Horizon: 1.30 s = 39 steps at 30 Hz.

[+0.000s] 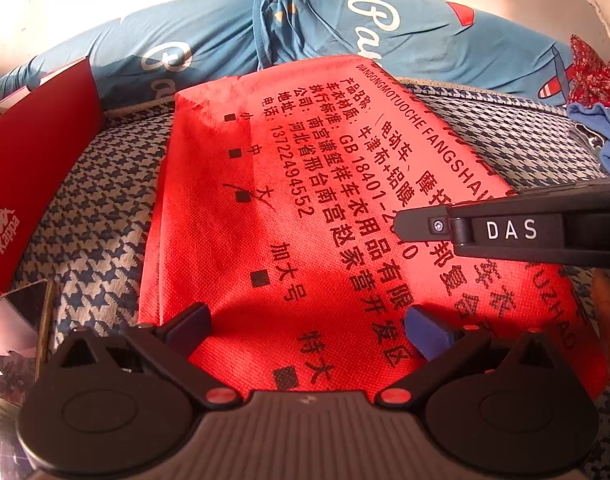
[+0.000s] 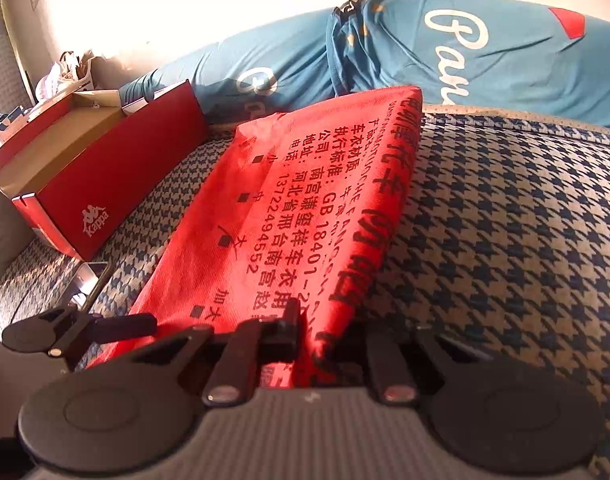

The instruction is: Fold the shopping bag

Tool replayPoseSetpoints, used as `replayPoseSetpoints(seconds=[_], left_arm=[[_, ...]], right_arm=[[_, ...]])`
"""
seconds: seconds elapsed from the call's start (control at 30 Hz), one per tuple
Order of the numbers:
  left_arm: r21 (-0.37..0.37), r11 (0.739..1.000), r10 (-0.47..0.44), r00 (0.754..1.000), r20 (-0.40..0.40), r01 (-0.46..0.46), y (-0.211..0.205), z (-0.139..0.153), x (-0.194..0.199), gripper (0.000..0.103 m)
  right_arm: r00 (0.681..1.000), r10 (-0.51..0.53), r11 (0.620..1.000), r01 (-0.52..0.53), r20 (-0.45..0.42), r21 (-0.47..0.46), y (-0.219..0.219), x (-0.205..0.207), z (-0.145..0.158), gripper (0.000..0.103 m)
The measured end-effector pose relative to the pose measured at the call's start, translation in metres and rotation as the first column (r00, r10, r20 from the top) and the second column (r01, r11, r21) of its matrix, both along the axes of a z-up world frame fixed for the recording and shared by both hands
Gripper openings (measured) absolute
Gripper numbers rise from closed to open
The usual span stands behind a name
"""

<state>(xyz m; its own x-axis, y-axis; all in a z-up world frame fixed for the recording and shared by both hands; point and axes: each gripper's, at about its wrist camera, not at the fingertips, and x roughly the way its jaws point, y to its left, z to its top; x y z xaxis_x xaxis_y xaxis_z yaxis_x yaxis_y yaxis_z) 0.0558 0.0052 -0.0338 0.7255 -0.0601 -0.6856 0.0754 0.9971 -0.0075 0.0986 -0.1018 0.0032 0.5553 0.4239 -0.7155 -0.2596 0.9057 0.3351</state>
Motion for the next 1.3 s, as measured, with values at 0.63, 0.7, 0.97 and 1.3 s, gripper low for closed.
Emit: replayPoseSetpoints(seconds=[0.63,0.7,0.97,1.3], left_arm=[[0.025,0.993,-0.118,0.993,-0.003,0.118,-0.062,0.012,0.016,0.103],[0.027,0.99,-0.139,0.99,0.003,0.139,-0.07,0.013,0.018,0.103],[0.052,0.983,-0.178,0.984,0.033,0.176,-0.098,0.017,0.025,0.103],[0.032,0.984,-0.178,0.983,0.034,0.177,-0.098,0.017,0.027,0.103]], right_arm=[[0.997,-0.017,0.993,0.008,-0.079,-0.114,-0.05,-0.003,0.018,0.011],[0.997,-0.023,0.992,0.013,-0.078,-0.126,-0.056,-0.005,0.017,0.011],[0.99,-0.111,0.99,0.103,-0.081,-0.1,-0.082,-0.004,0.006,0.013],[0.99,-0.127,0.983,0.117,-0.06,-0.139,-0.082,0.002,-0.003,0.017]])
